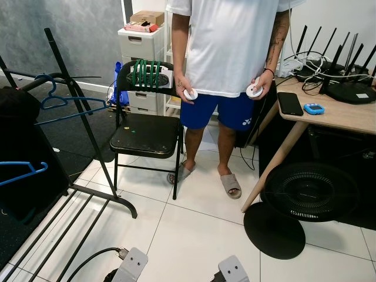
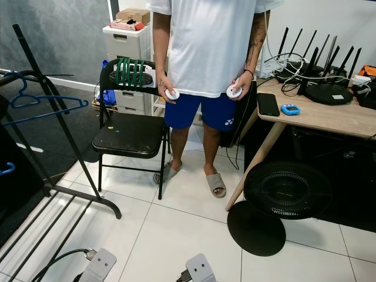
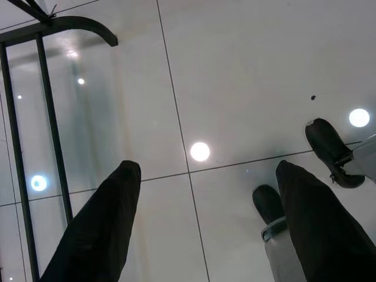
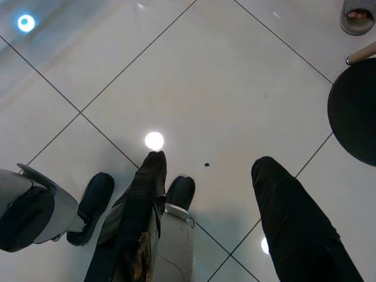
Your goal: Hang hanger
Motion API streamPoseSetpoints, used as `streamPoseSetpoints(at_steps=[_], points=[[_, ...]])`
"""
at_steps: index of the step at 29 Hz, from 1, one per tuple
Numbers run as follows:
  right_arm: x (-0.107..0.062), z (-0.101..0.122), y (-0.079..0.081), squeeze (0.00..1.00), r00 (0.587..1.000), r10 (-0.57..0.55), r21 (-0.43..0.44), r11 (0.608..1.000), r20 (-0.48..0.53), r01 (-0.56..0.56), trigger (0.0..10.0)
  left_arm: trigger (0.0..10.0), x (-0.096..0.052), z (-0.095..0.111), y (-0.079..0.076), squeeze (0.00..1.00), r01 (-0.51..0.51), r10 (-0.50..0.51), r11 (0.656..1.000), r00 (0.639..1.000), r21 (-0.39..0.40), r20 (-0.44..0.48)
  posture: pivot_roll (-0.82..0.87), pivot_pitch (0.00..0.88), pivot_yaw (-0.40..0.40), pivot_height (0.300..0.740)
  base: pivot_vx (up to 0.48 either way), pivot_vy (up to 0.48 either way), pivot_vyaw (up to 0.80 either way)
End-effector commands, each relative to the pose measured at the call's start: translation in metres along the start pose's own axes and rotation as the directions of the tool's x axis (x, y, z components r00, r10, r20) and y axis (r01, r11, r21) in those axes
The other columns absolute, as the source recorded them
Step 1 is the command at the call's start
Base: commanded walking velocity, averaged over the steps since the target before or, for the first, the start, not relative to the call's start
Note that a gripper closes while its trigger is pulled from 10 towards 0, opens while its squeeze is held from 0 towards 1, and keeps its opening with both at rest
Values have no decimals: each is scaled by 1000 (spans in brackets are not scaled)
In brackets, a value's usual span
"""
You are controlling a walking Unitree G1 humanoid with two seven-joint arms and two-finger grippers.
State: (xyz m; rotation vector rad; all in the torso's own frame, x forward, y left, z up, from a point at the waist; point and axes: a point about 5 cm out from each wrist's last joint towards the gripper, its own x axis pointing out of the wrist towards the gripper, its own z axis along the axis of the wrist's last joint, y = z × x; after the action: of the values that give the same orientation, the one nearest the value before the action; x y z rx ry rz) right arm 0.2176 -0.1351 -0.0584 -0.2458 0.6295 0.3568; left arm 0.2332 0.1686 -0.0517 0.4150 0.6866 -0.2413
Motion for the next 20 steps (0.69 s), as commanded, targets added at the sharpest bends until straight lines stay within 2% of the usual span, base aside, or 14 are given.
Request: streamPoseSetpoints(at_steps=[1, 20], points=[[-3, -8, 2, 0, 1000, 3, -1, 1000, -24, -3, 10000, 10000, -2, -7, -4, 0, 12, -12, 1000, 1000, -8, -21, -86, 85, 48, 740, 0, 0, 0], [-2, -6, 0, 0, 1000, 11, -23, 1000, -25, -12, 10000, 10000, -2, -6, -8, 0, 12, -13, 1000, 1000, -21, -20, -97, 70, 36, 740, 0, 0, 0]])
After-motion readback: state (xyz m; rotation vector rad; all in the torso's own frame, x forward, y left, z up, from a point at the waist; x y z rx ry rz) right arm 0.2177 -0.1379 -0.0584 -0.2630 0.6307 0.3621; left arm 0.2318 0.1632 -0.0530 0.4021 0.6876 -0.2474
